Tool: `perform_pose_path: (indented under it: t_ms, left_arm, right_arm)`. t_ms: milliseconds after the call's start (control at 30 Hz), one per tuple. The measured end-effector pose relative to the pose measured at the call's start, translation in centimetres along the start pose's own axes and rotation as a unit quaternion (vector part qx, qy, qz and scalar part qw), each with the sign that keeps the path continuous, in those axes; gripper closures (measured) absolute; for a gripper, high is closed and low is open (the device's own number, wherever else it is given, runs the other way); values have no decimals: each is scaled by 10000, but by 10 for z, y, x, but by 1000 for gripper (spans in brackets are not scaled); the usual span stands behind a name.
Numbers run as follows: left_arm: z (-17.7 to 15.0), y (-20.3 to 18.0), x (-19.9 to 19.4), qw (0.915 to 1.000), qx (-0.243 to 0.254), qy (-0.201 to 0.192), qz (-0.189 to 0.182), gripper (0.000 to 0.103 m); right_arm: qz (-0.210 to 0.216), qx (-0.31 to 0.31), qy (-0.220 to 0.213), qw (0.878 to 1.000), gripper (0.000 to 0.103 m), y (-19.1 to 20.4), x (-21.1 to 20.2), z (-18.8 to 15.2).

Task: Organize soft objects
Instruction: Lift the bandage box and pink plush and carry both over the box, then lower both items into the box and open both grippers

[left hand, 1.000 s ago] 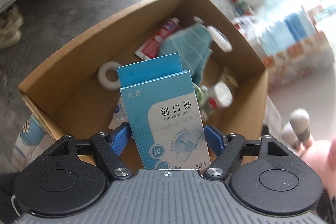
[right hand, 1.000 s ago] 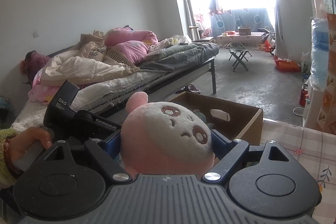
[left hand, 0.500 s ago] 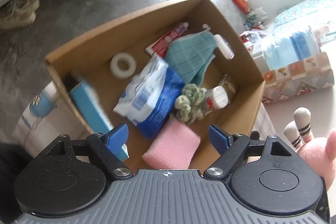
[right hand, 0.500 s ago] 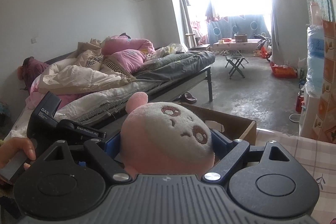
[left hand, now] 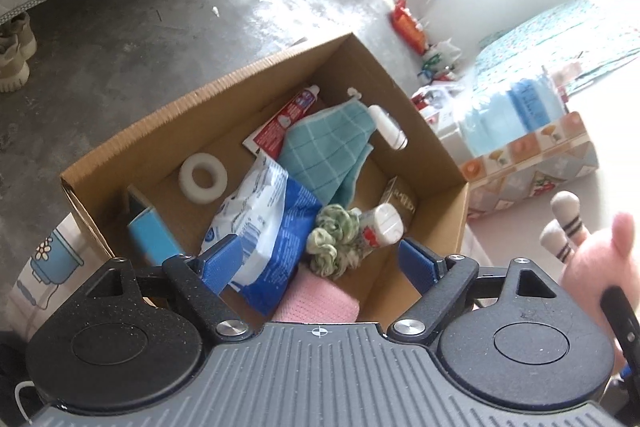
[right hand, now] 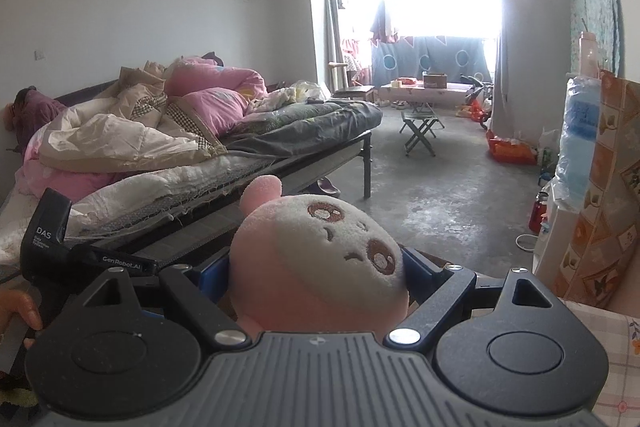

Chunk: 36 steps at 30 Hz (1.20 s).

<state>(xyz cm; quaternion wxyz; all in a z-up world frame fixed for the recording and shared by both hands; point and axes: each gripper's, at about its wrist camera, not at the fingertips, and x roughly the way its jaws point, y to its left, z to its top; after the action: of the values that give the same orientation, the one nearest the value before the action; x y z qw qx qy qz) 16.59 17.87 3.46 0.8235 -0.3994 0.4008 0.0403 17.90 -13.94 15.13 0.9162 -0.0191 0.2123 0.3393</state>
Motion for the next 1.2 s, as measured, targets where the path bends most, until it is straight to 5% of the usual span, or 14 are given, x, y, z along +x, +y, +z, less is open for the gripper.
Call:
perform_pose_path:
  t_ms: [200, 367, 600, 800, 1000, 1200]
  left_arm:
    - [7, 4, -9, 9987, 36, -291, -406, 13]
    - [5, 9, -18, 9958, 144, -731, -531, 10]
    - [9, 13, -18, 9952, 273, -731, -593, 10]
    - [13, 21, -19, 9947, 296, -789, -591, 10]
    - [13, 24, -25, 9938, 346, -946, -476, 9]
    - [7, 24, -33, 9930, 339, -1032, -467, 8]
  right_arm:
    - [-56, -176, 288, 9994, 14, 3, 41, 21]
    - [-18, -320, 1051, 9939, 14, 0, 115, 29]
    - [-513, -966, 1975, 9742, 14, 7, 224, 12]
    - [-988, -1304, 2655, 9501, 12, 10, 274, -14]
    - [-983, -1361, 2388, 9565, 1, 15, 263, -10]
    - [-896, -1042, 2144, 9670, 2, 10, 244, 3]
